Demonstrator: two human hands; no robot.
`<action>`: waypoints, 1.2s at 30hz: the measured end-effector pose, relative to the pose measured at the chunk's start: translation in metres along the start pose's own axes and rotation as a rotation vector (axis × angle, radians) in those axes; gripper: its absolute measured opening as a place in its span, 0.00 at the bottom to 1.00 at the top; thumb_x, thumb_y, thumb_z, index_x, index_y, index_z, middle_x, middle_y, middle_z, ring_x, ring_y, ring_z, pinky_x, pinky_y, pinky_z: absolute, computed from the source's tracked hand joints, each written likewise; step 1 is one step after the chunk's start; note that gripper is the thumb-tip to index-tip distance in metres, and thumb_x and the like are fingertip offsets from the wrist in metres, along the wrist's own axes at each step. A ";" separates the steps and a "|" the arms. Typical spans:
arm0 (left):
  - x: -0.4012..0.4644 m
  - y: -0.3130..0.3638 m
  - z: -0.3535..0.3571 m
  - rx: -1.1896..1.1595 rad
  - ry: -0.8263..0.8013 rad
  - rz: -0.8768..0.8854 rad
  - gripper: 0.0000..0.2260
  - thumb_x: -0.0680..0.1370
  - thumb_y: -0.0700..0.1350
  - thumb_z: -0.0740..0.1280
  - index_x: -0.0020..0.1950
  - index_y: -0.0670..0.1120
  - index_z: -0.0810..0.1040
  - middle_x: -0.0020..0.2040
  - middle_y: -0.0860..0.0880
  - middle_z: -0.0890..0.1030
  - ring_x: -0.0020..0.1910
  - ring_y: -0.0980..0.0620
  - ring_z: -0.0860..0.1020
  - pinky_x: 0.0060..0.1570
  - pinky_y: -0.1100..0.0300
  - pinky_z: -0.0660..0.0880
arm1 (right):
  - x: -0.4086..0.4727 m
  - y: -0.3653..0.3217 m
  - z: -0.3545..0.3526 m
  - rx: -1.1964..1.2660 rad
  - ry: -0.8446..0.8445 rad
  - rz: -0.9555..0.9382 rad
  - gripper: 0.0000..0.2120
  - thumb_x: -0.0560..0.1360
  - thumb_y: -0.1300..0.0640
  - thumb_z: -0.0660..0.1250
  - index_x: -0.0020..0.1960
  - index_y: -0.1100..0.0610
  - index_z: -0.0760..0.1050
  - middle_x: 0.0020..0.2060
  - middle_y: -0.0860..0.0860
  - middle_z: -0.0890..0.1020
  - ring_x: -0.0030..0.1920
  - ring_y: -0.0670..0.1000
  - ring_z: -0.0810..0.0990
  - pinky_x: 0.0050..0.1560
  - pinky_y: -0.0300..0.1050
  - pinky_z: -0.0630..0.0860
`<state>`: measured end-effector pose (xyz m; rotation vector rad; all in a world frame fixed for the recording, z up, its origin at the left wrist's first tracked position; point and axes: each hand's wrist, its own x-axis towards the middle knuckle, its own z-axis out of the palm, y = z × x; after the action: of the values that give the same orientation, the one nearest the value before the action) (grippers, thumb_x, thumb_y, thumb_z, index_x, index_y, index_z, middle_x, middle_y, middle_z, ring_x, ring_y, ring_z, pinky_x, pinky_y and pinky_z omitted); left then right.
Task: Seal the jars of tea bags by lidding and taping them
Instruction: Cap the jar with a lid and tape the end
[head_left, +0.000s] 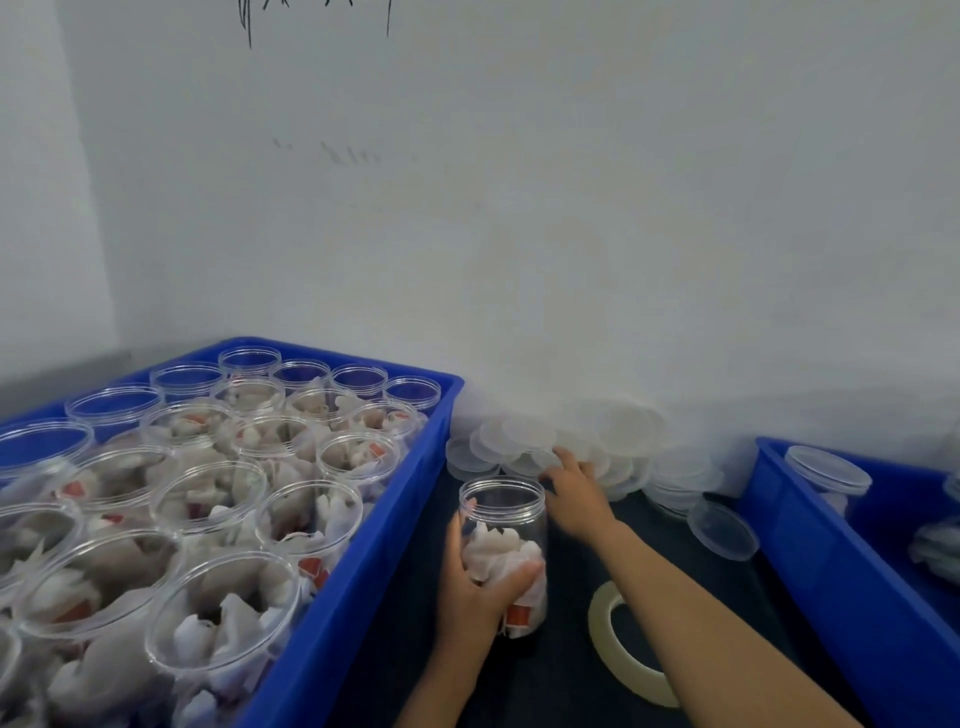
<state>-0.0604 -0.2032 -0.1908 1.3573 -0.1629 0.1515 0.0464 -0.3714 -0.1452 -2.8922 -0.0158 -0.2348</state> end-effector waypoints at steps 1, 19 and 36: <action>0.001 -0.001 -0.001 -0.016 0.002 0.005 0.37 0.60 0.52 0.80 0.66 0.60 0.69 0.55 0.60 0.80 0.54 0.58 0.81 0.51 0.59 0.79 | 0.007 -0.001 0.003 -0.029 -0.035 0.015 0.19 0.79 0.60 0.59 0.70 0.57 0.69 0.78 0.50 0.51 0.73 0.60 0.55 0.70 0.57 0.64; 0.009 -0.001 0.000 -0.021 -0.097 0.065 0.42 0.54 0.54 0.80 0.65 0.64 0.67 0.57 0.58 0.81 0.55 0.59 0.80 0.51 0.60 0.78 | 0.028 0.002 0.009 -0.208 0.301 -0.129 0.30 0.76 0.66 0.60 0.76 0.57 0.59 0.77 0.52 0.55 0.65 0.58 0.66 0.61 0.51 0.70; -0.024 0.009 0.007 0.311 -0.264 0.249 0.36 0.57 0.56 0.82 0.61 0.67 0.70 0.55 0.59 0.80 0.51 0.57 0.82 0.46 0.57 0.81 | -0.168 -0.010 -0.011 0.979 0.814 0.287 0.18 0.76 0.69 0.62 0.57 0.49 0.66 0.44 0.51 0.75 0.41 0.49 0.77 0.41 0.43 0.76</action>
<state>-0.0859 -0.2087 -0.1851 1.6621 -0.5491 0.2123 -0.1218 -0.3626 -0.1593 -1.6554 0.3220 -0.9912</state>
